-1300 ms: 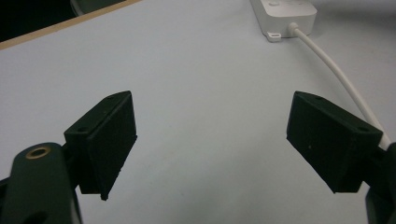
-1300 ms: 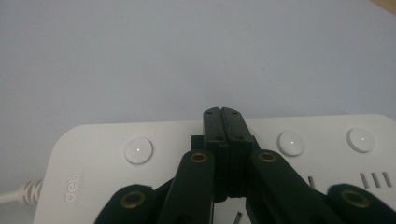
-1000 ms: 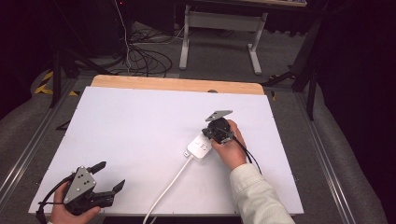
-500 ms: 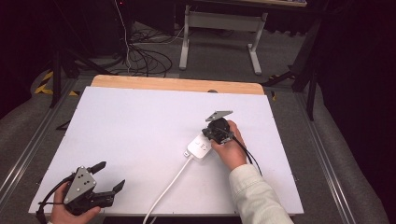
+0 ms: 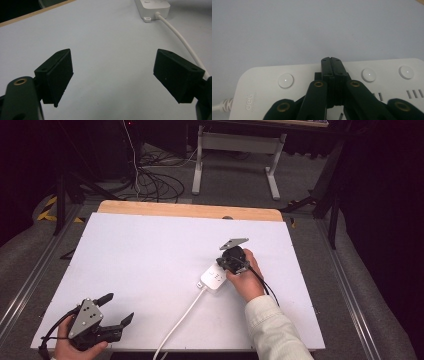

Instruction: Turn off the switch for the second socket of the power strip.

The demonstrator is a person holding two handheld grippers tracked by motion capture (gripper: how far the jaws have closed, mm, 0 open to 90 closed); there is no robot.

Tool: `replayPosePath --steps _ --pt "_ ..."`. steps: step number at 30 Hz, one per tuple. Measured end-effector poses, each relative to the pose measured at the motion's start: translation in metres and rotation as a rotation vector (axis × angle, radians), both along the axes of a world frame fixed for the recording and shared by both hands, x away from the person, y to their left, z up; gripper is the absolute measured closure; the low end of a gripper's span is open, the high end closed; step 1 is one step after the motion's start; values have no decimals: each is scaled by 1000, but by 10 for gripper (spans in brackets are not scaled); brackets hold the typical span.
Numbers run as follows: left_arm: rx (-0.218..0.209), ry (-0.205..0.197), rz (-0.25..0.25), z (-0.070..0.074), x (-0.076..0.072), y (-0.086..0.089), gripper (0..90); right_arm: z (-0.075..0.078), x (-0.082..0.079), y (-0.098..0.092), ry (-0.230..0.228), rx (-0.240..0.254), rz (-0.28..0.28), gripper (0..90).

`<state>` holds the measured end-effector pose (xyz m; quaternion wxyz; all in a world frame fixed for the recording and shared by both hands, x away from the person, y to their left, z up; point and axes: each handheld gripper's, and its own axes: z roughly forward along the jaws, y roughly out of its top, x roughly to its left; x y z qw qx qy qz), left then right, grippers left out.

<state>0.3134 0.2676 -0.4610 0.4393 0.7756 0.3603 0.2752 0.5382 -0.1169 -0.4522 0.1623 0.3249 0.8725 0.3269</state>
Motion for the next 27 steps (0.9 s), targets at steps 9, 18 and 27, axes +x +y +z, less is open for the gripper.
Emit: replayPosePath --steps 9,18,27 --pt "0 -1 1 0 0 0 166 0 -1 1 -4 -5 -8 900" --pt "-1 -1 1 0 0 0 166 -1 -1 1 1 3 -12 900" --pt "2 0 -1 0 1 0 166 5 -3 -2 -10 19 18 900"
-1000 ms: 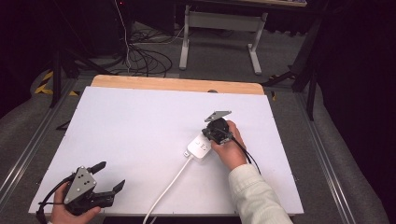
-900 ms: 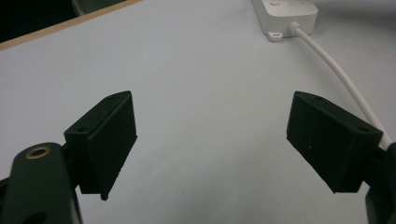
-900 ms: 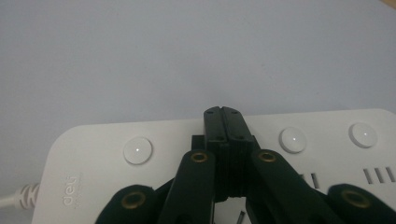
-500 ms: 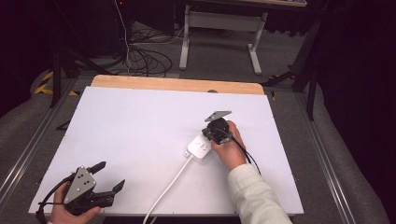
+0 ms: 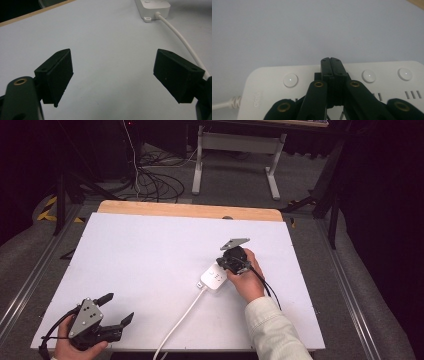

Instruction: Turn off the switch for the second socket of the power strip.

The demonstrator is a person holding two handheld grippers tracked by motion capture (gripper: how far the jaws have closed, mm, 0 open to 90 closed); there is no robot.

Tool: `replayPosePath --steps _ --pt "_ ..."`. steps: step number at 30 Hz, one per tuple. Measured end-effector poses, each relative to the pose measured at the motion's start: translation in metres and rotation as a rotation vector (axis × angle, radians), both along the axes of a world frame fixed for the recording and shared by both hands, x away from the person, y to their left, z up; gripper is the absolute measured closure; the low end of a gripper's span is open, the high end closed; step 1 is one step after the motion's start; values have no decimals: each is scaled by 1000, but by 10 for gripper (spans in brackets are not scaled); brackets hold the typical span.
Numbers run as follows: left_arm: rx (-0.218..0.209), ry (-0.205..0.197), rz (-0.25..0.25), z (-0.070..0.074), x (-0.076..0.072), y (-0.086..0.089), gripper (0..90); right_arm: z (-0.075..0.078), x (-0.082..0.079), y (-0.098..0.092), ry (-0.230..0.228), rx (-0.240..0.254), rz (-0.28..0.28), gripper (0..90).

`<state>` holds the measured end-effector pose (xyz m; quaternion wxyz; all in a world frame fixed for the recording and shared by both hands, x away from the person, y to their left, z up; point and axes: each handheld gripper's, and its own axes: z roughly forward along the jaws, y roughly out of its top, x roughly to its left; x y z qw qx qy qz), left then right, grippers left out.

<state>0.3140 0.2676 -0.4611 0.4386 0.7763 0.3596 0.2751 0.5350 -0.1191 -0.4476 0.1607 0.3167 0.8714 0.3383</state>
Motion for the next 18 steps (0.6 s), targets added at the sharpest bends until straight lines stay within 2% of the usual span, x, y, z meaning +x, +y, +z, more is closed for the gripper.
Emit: replayPosePath --steps 4,8,13,18 --pt "-4 -3 4 0 -1 -1 166 12 -6 -3 -39 57 5 900" --pt "1 -3 -1 0 -1 -1 166 22 -12 -4 -64 66 18 900" --pt "0 -3 -1 0 0 -1 166 29 -17 -9 -65 99 13 900" --pt "-4 -1 2 0 0 -1 166 34 -20 -12 -68 109 14 900"
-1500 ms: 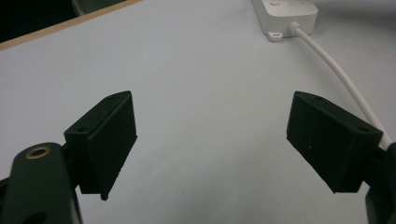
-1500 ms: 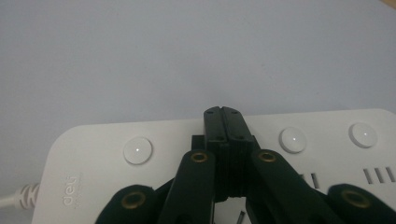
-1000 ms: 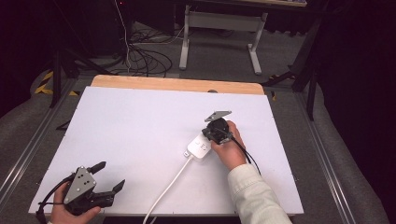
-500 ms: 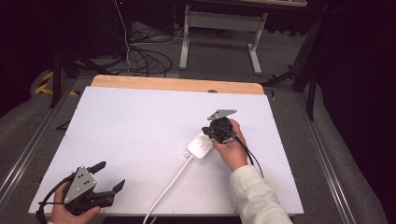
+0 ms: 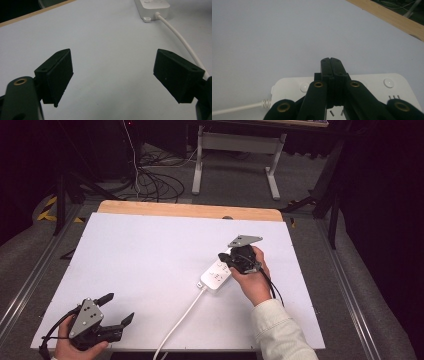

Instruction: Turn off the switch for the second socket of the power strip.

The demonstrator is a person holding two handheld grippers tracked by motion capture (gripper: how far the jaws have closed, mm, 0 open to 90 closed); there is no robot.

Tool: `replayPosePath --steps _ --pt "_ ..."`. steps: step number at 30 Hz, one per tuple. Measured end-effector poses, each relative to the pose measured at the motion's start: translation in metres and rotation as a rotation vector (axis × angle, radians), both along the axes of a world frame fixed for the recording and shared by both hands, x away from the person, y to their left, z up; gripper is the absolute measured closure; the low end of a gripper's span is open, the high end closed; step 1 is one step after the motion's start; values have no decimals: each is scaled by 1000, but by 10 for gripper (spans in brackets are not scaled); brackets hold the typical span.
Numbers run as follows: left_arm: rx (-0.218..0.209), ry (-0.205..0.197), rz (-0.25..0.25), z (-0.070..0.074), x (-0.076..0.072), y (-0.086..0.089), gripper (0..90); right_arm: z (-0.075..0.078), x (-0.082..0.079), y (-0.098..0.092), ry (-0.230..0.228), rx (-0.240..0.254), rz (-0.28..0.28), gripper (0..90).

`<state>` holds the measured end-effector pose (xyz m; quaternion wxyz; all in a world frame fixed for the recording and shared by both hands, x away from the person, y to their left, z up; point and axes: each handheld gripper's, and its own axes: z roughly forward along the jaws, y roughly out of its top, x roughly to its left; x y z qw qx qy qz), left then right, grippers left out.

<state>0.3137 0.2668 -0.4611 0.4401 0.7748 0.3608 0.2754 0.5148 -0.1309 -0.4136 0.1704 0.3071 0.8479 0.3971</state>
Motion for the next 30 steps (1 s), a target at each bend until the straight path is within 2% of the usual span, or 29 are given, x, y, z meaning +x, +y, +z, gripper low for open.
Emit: replayPosePath --steps 8,12,14,17,22,30 --pt "0 1 1 0 0 0 166 5 -7 -1 -1 8 7 886" --pt "2 1 -3 0 0 0 166 10 -12 -6 0 26 2 727" --pt "3 1 -2 0 0 0 166 12 -15 -7 -9 27 14 615" --pt "1 1 1 0 0 0 166 15 -22 -9 -37 0 19 483" --pt "1 2 -1 0 0 0 166 18 -36 -14 -45 22 39 398" --pt "-14 4 -6 0 0 1 160 19 -57 -26 -43 88 51 342"
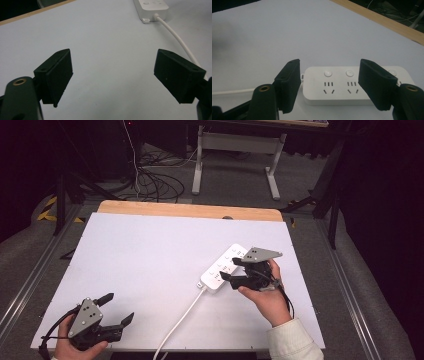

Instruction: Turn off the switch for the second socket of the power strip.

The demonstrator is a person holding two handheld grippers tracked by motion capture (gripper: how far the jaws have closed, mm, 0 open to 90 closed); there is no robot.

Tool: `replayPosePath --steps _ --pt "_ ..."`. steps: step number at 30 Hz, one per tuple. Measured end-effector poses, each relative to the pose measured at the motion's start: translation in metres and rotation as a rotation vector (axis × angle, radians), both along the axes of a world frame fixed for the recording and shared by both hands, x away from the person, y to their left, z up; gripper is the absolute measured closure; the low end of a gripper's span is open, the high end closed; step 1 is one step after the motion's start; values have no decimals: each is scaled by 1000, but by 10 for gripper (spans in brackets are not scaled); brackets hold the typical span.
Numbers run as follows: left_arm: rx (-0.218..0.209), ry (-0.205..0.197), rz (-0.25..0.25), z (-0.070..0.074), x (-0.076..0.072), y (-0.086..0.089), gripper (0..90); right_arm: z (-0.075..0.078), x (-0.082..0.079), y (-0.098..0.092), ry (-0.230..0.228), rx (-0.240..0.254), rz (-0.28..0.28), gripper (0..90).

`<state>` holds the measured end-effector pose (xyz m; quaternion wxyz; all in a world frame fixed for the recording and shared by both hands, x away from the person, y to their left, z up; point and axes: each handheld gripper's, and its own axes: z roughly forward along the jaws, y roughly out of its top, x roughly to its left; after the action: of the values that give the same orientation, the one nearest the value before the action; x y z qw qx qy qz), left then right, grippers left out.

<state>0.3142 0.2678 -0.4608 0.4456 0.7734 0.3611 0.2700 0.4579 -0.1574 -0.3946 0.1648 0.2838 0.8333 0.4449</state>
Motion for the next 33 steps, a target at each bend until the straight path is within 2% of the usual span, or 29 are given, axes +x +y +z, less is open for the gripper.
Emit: replayPosePath --steps 4,9,11,20,27,33 --pt "34 -2 5 -2 0 -2 135 -2 -10 -8 -2 24 4 322" --pt "9 0 -8 -1 -1 -1 137 -5 -20 -18 -2 56 9 299" --pt "18 -8 -2 -1 -1 -2 133 -8 -24 -21 3 67 9 295" --pt "9 -12 -11 0 -2 -1 130 -22 -39 -35 12 78 10 282" --pt "-2 -19 -10 0 -2 -1 130 -36 -50 -46 2 114 47 266" --pt "-8 -15 -16 0 -2 0 130 -50 -59 -55 9 137 52 264"
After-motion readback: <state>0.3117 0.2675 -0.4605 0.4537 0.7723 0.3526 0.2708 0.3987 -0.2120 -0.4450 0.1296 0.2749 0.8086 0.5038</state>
